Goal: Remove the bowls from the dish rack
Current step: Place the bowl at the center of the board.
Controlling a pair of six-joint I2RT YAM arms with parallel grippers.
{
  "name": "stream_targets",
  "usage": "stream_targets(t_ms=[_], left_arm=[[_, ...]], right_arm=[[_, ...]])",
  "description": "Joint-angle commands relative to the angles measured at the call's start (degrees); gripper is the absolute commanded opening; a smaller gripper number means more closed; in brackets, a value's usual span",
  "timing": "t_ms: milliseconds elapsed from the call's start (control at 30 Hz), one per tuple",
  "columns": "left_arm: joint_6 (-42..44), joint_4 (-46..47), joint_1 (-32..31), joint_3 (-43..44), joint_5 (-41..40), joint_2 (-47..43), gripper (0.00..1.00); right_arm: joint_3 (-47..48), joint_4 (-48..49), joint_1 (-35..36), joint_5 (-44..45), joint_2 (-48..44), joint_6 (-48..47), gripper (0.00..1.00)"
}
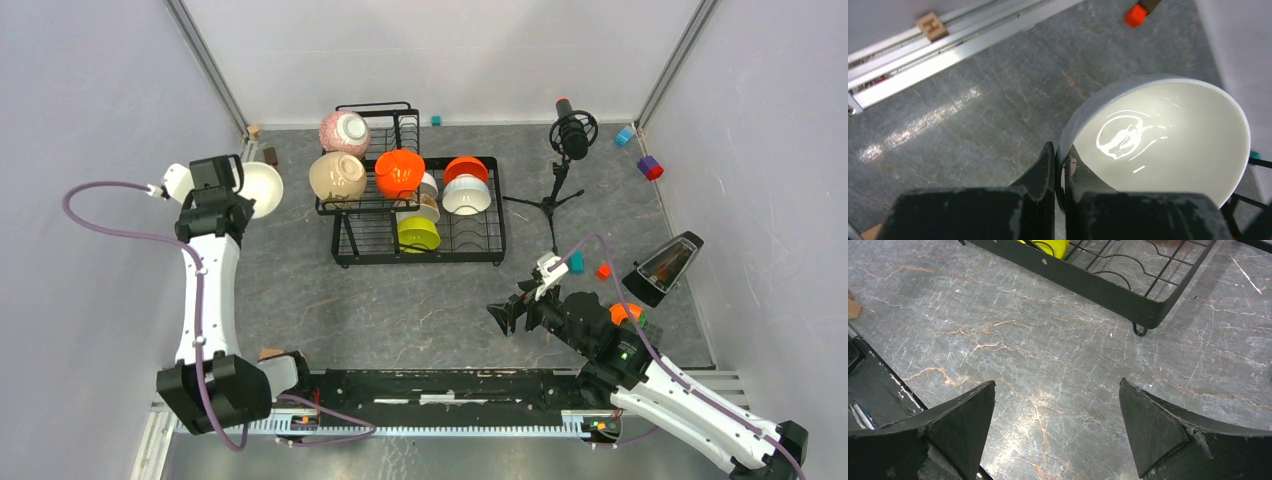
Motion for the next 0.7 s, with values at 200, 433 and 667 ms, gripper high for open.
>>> stream_targets(t_ms=[200,433,667], left_arm=[[-12.4,5.1,1.8,-4.4,1.4,8.0,0.02],[-13.1,6.0,2.6,-2.3,2.9,15.9,0.02],[-13.2,11.8,2.7,-2.7,5.7,20.2,0.02]], right_arm=[[-0.5,0.5,0.1,5.0,0.1,1.5,0.98],[0.2,-0.7,0.1,7.3,0.9,1.7,0.98],[1.5,-2.1,0.0,11.0,0.4,1.4,0.98]])
